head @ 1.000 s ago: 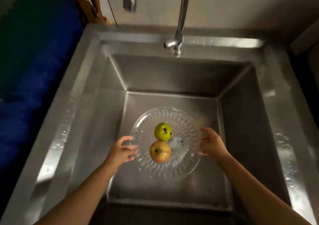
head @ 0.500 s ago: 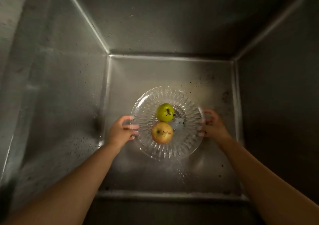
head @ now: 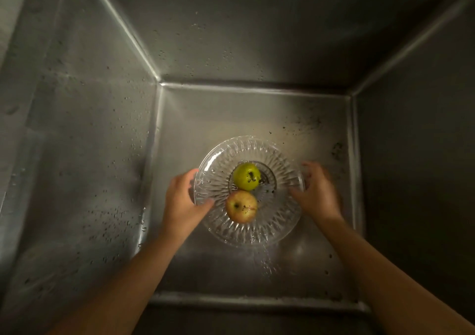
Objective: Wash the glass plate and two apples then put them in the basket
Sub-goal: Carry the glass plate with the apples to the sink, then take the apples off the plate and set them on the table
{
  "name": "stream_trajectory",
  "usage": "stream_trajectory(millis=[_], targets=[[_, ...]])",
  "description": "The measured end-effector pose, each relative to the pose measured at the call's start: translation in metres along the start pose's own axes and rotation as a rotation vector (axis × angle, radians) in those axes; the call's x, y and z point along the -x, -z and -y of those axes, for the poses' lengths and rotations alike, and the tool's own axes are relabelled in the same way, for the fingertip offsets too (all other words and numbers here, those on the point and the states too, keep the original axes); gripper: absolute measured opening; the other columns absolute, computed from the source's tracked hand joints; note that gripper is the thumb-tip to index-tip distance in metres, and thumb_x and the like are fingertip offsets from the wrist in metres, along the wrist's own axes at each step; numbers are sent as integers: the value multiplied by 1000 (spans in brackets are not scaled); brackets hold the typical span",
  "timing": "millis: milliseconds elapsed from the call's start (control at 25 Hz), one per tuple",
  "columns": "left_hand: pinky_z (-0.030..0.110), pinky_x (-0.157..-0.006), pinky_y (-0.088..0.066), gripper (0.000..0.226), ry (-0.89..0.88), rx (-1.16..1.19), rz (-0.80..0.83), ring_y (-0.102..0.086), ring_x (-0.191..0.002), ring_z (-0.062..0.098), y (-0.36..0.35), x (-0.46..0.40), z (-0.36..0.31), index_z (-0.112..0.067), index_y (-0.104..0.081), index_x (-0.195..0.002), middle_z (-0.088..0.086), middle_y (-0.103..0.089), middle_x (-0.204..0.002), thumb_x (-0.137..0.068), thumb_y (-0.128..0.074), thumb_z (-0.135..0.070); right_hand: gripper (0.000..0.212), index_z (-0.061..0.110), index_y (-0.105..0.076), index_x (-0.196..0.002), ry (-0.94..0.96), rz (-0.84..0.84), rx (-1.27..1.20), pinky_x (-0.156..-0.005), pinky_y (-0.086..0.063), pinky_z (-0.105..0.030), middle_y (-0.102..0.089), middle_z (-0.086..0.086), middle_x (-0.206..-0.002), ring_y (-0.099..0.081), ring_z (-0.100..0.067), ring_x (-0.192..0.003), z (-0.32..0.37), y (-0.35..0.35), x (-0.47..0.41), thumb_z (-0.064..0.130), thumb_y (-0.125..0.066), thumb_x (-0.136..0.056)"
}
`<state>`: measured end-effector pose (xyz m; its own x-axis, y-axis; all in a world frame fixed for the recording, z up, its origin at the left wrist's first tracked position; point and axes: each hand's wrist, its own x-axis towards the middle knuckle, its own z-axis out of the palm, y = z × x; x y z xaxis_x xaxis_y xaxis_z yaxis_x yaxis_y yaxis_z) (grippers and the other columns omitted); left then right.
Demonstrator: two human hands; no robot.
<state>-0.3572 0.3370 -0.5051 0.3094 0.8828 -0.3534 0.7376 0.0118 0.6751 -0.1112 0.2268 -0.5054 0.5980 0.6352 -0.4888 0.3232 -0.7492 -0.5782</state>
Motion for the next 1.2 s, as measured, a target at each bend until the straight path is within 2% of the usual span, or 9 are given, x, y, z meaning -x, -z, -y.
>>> stream_trajectory(millis=[120, 240, 320, 480, 640, 760, 840, 960, 1200], targets=[[21, -93, -42, 88, -116, 57, 233, -47, -113, 10, -14, 16, -14, -18, -43, -133, -6, -46, -123, -57, -85, -20, 72, 27, -44, -132, 249, 135, 43, -91, -49, -32, -50, -1, -131, -52, -17, -111, 25, -11, 4, 21, -78, -68], [4, -74, -47, 81, -33, 237, 355, -56, -104, 3, -34, 27, -21, -27, -41, -129, -13, -51, -114, -60, -84, -19, 76, 28, -42, -134, 318, 250, 65, -103, -42, -35, -51, -1, -136, -49, -20, -122, 38, -26, -2, 21, -79, -68], [2, -69, -47, 72, 17, 314, 324, -57, -103, 3, -43, 31, -22, -29, -44, -124, -14, -53, -111, -64, -81, -15, 75, 29, -44, -133, 297, 269, 33, -101, -47, -38, -55, -2, -132, -53, -21, -118, 41, -33, -7, 20, -79, -68], [5, -72, -50, 64, 18, 317, 253, -57, -99, -2, -50, 35, -21, -35, -46, -118, -26, -51, -108, -66, -81, -23, 66, 28, -52, -126, 259, 309, -48, -94, -51, -31, -61, -2, -123, -59, -20, -109, 42, -41, -16, 15, -79, -68], [17, -76, -54, 67, 151, 325, 227, -59, -104, 13, -46, 35, -18, -25, -51, -123, -5, -58, -116, -63, -82, -27, 61, 25, -56, -119, 176, 298, -190, -92, -54, -35, -63, 1, -111, -62, -19, -103, 40, -36, -16, 12, -81, -65], [12, -67, -52, 63, 195, 382, 204, -60, -100, 12, -34, 38, -25, -26, -53, -120, -3, -61, -113, -63, -81, -26, 61, 24, -57, -120, 144, 289, -220, -92, -53, -38, -63, -1, -112, -62, -19, -102, 40, -27, -13, 13, -82, -65], [10, -64, -52, 58, 204, 471, 179, -63, -94, 7, -19, 39, -36, -26, -56, -116, -5, -64, -109, -63, -81, -23, 61, 24, -58, -120, 140, 256, -245, -88, -54, -31, -63, 0, -111, -62, -15, -97, 49, -18, -7, 15, -82, -65], [10, -62, -50, 53, 172, 556, 100, -65, -86, 2, 15, 44, -63, -25, -60, -110, -5, -68, -101, -61, -80, -19, 56, 24, -61, -114, 199, 190, -284, -87, -54, -30, -67, 4, -102, -65, -14, -96, 81, 3, 7, 19, -83, -63], [9, -61, -51, 47, 23, 653, -97, -65, -74, -6, 131, 46, -138, -31, -58, -88, -13, -65, -85, -66, -74, 8, 51, 26, -63, -109, 412, 157, -331, -85, -53, -26, -71, 7, -95, -67, -11, -92, 217, 64, 48, 20, -83, -62]])
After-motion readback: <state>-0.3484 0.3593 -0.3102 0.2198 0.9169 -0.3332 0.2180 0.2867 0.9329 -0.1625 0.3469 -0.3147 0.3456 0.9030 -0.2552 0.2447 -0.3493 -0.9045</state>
